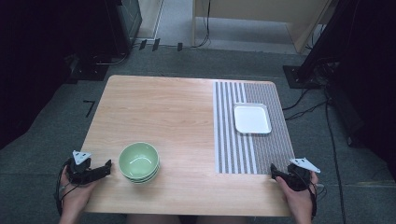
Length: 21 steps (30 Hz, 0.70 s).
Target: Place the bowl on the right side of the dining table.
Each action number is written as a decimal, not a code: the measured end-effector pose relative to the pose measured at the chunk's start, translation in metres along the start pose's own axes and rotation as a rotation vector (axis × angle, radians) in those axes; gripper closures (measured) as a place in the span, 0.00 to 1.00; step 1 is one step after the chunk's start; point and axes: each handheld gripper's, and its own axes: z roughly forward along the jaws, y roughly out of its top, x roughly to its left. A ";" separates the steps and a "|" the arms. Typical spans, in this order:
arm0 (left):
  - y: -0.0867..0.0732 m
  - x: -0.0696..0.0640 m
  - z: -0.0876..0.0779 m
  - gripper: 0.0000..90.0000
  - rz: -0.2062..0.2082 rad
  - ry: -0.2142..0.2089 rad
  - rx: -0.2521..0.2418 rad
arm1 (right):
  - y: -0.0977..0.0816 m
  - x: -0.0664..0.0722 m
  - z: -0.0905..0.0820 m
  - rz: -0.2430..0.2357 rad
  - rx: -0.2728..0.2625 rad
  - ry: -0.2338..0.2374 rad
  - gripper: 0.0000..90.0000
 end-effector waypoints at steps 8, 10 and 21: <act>0.000 -0.001 0.000 0.09 -0.004 0.006 0.000 | 0.000 0.000 0.000 0.000 0.000 0.000 0.17; 0.000 -0.001 0.000 0.09 -0.006 0.006 -0.001 | 0.000 0.000 0.000 0.006 -0.003 -0.001 0.18; 0.011 0.007 -0.013 0.17 -0.138 -0.068 -0.046 | 0.006 -0.001 -0.012 0.070 -0.056 0.028 0.19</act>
